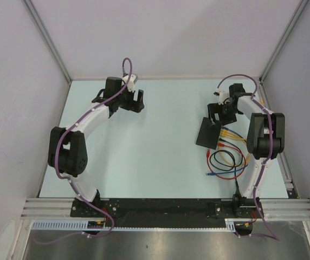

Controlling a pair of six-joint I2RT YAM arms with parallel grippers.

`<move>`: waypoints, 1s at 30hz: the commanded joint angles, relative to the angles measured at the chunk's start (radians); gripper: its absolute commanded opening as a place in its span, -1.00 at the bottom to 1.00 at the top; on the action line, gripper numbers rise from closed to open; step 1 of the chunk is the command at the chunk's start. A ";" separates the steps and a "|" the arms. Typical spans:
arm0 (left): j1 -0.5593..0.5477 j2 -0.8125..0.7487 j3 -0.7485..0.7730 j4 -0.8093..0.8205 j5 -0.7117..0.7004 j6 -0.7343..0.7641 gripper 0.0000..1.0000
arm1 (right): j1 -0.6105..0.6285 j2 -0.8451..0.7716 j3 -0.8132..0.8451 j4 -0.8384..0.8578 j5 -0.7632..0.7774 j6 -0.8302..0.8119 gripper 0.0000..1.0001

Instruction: Pull the plug from the switch port

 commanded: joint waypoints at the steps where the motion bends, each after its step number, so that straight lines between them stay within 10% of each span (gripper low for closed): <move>1: 0.003 -0.017 0.013 0.018 0.019 0.003 0.87 | 0.052 -0.017 -0.010 -0.013 -0.030 0.005 0.94; 25: -0.015 -0.060 -0.049 -0.015 0.241 -0.078 0.83 | 0.063 -0.182 0.019 -0.170 0.047 -0.216 0.98; 30: -0.099 -0.031 0.004 -0.112 0.238 0.012 0.83 | -0.024 -0.271 -0.067 -0.240 0.011 -0.393 0.28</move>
